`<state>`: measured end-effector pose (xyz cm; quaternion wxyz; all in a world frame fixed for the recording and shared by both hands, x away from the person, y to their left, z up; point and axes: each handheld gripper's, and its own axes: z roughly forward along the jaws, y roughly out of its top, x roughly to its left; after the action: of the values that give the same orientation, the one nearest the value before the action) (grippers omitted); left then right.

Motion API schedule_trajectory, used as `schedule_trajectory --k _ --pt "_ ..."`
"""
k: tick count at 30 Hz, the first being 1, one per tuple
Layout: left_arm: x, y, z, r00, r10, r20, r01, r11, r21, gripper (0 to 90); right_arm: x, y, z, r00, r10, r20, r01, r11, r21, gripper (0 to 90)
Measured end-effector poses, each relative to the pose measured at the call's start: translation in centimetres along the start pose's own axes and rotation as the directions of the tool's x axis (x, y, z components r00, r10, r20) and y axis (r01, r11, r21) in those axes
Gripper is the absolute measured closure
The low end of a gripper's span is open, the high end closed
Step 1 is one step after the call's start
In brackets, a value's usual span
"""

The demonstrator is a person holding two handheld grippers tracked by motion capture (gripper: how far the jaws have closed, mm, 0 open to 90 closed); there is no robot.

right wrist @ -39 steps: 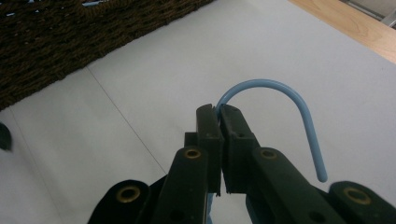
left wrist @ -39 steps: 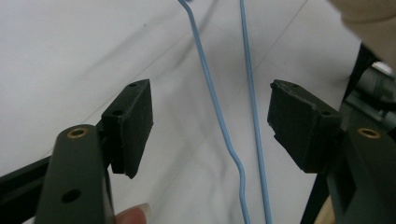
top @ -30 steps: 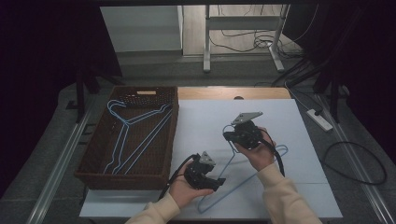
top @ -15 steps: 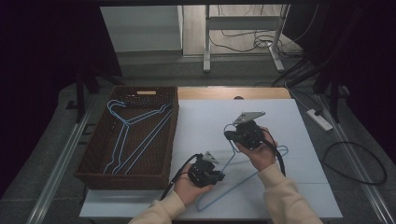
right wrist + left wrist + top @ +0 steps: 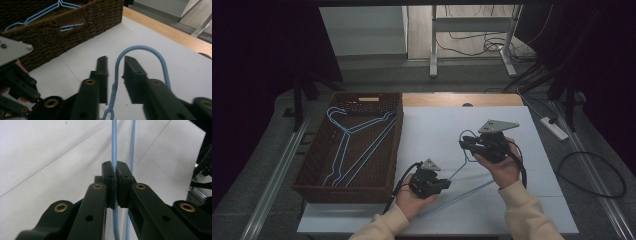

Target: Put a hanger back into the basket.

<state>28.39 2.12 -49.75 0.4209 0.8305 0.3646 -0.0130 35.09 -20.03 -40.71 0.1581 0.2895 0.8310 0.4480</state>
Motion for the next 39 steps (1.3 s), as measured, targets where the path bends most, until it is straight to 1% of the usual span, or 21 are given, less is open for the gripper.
schedule_trajectory --k 2,4,6,8,9,10,13,14,18,21,22,23,24,29,31,32,33,39 --pt "0.0 0.1 -0.3 0.9999 -0.01 0.013 0.01 0.9999 -0.011 86.8 0.2 -0.4 -0.9 0.9999 0.008 -0.01 -0.009 1.0 -0.027 62.5" --pt "0.0 0.1 -0.7 0.9994 -0.023 0.027 0.023 0.9995 -0.023 86.8 0.4 -1.0 -1.9 0.9999 0.014 -0.003 -0.014 0.998 -0.057 54.3" --pt "-0.1 0.2 -1.0 0.9993 -0.024 0.029 0.025 0.9991 -0.035 86.8 0.6 -1.7 -2.7 0.9996 0.025 -0.011 -0.026 0.996 -0.082 47.6" --pt "-0.2 0.3 -1.4 0.9992 -0.025 0.033 0.026 0.9985 -0.049 86.8 0.7 -2.4 -3.4 0.9994 0.029 -0.018 -0.03 0.995 -0.09 41.3" --pt "-0.2 0.4 -1.6 0.9986 -0.032 0.043 0.034 0.9978 -0.056 86.8 0.8 -2.8 -3.7 0.9994 0.028 -0.018 -0.03 0.995 -0.099 38.2" --pt "-0.2 0.4 -1.9 0.9978 -0.039 0.053 0.042 0.997 -0.065 86.8 0.8 -3.2 -4.0 0.9995 0.027 -0.018 -0.029 0.993 -0.111 35.8" --pt "-0.3 0.6 -2.5 0.9977 -0.038 0.057 0.042 0.9958 -0.081 86.8 0.7 -4.6 -5.0 0.9994 0.034 -0.005 -0.034 0.99 -0.136 30.4" --pt "-0.4 0.8 -3.0 0.9968 -0.044 0.066 0.051 0.9944 -0.093 86.8 0.7 -4.9 -5.3 0.9994 0.034 0.001 -0.033 0.989 -0.145 29.6" --pt "-0.6 1.1 -3.9 0.9971 -0.042 0.063 0.049 0.9916 -0.119 86.8 0.2 -6.2 -6.7 0.9983 0.055 0.02 -0.05 0.981 -0.189 28.5" --pt "-0.5 1.4 -4.7 0.9961 -0.048 0.073 0.058 0.9896 -0.132 86.8 -0.1 -7.1 -7.3 0.9972 0.069 0.029 -0.062 0.977 -0.205 28.3" --pt "-0.4 1.5 -5.1 0.9959 -0.049 0.075 0.059 0.9887 -0.137 86.8 -0.2 -7.3 -7.4 0.997 0.071 0.031 -0.063 0.977 -0.202 28.3" --pt "-0.4 1.5 -5.1 0.9959 -0.049 0.075 0.059 0.9887 -0.137 86.8 -0.3 -7.6 -7.4 0.9968 0.072 0.034 -0.064 0.978 -0.198 28.3" --pt "-0.4 1.7 -5.8 0.9959 -0.048 0.076 0.06 0.9863 -0.154 86.8 -0.4 -7.9 -7.4 0.9967 0.071 0.038 -0.063 0.98 -0.19 28.2" --pt "-0.1 2.3 -8.1 0.996 -0.047 0.077 0.061 0.9775 -0.202 86.8 -0.9 -9.2 -6.8 0.9956 0.081 0.047 -0.072 0.985 -0.159 27.7" --pt "0.1 2.4 -9.1 0.9958 -0.05 0.076 0.066 0.9723 -0.224 86.8 -1.0 -9.5 -6.5 0.995 0.086 0.051 -0.078 0.986 -0.149 27.7" --pt "0.1 2.4 -9.1 0.9958 -0.05 0.076 0.066 0.9723 -0.224 86.8 -1.1 -9.6 -6.5 0.9949 0.084 0.055 -0.076 0.987 -0.144 27.7" --pt "0.4 2.6 -10.1 0.996 -0.05 0.075 0.066 0.9681 -0.242 86.8 -1.1 -9.6 -6.4 0.995 0.083 0.055 -0.075 0.987 -0.142 27.7" --pt "1.3 2.6 -12.6 0.9975 -0.05 0.05 0.063 0.9554 -0.288 86.8 -1.2 -10.0 -5.9 0.9942 0.087 0.063 -0.079 0.989 -0.124 27.4"
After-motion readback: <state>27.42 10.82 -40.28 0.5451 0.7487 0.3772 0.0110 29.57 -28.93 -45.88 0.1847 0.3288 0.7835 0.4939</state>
